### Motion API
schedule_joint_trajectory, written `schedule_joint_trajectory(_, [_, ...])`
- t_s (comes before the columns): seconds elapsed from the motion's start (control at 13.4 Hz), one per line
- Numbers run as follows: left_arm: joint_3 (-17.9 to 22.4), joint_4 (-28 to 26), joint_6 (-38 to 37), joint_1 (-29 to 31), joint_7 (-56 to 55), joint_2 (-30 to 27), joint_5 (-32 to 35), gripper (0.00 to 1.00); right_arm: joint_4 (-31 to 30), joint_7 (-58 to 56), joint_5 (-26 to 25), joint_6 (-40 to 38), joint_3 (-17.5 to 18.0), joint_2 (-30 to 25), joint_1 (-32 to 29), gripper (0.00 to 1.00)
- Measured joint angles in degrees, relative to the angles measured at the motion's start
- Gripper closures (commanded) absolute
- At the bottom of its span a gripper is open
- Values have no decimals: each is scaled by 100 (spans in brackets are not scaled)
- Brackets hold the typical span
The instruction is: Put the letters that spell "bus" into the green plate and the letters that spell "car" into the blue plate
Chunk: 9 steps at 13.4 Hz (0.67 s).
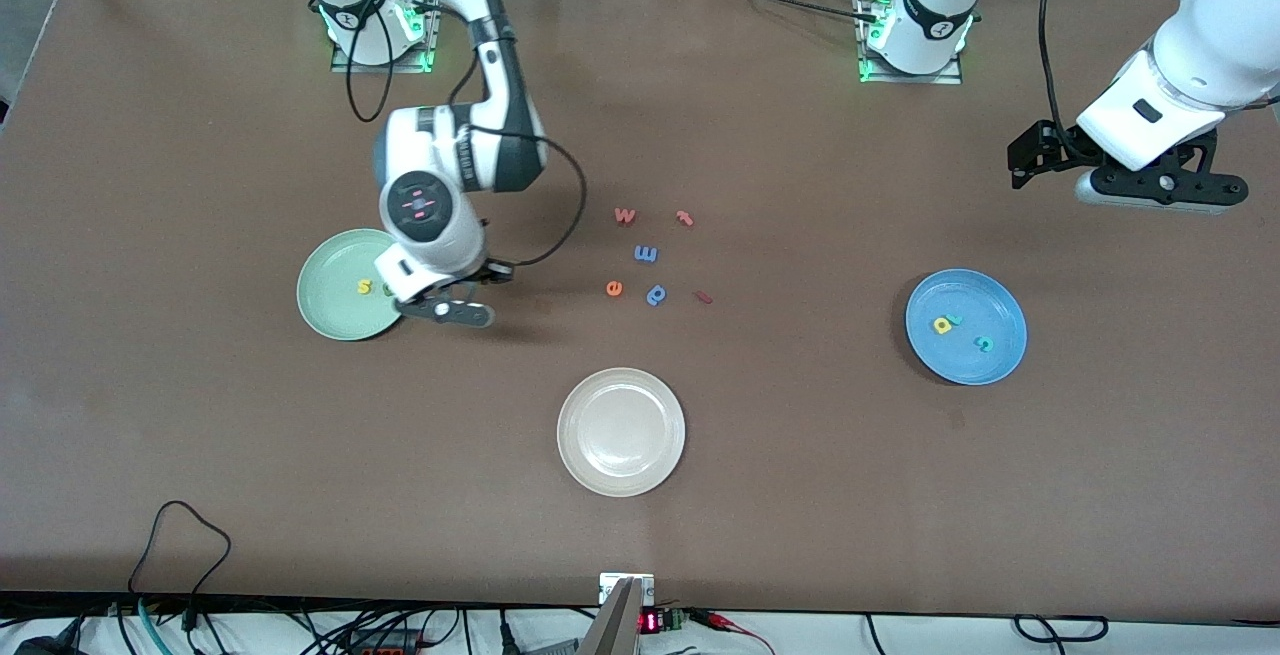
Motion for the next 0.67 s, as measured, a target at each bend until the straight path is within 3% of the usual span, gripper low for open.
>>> schedule_joint_trajectory(0.37, [-105,77,-7,-2,-3,-1,0,0,-521,-1999,22,24,-188,27,-1008,81])
schedule_joint_trajectory(0.67, [-112,83,-24,-2,-3,-1,0,0,-1072,-3004,219,632,-157,36,-1343,81])
